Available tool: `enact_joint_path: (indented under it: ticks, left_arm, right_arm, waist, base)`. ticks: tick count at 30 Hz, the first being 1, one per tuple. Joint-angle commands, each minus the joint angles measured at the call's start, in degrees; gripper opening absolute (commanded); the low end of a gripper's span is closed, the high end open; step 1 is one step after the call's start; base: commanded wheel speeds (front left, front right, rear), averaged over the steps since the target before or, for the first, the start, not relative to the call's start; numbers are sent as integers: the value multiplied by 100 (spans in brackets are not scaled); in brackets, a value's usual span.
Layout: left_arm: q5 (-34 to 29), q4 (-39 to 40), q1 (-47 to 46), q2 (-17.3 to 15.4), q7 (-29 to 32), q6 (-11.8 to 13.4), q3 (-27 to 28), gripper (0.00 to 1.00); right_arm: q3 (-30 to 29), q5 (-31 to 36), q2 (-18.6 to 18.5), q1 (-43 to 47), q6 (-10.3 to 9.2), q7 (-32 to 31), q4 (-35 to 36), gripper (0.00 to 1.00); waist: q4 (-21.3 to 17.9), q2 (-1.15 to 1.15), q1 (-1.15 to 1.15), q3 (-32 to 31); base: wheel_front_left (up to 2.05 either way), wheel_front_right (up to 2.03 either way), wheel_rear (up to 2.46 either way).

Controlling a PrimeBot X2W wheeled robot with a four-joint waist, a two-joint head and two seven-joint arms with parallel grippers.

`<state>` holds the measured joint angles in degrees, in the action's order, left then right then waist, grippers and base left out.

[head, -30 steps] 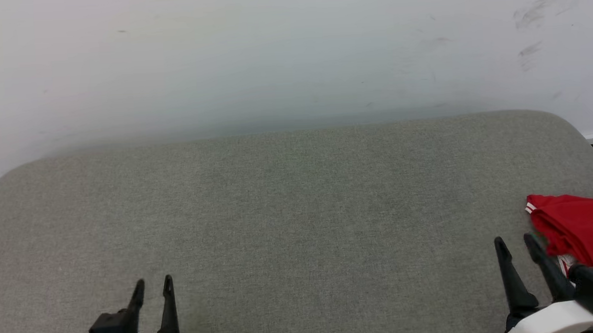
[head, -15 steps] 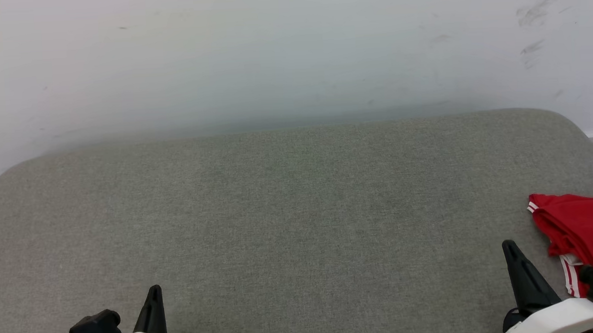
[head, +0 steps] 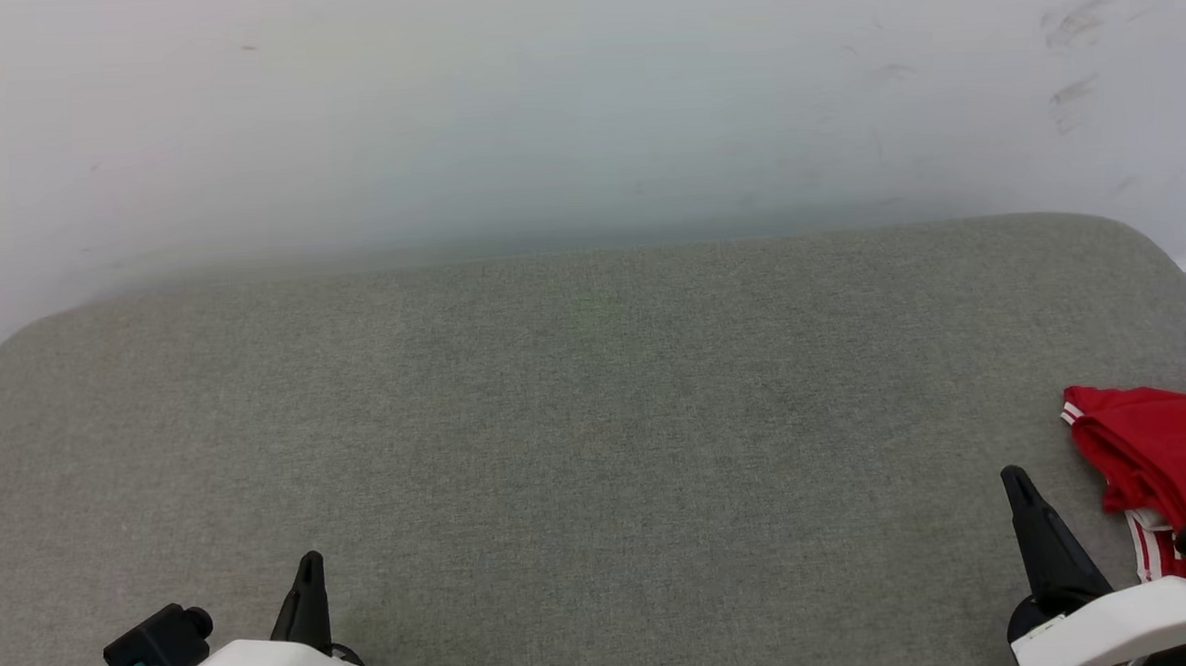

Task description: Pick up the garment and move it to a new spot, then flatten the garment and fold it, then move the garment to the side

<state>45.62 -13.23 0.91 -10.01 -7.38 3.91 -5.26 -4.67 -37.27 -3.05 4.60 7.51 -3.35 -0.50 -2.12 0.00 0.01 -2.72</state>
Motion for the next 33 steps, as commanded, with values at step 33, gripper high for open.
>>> enact_joint_path:
  ticks: [33]
  left_arm:
    - [2234, -5, -443, 336, 673, -565, 586, 0]
  right_arm:
    - [-74, -2659, -28, -619, -2, -142, -610, 0]
  waist:
    - [77, 0, -1, 106]
  base:
    - [0, 0, 0]
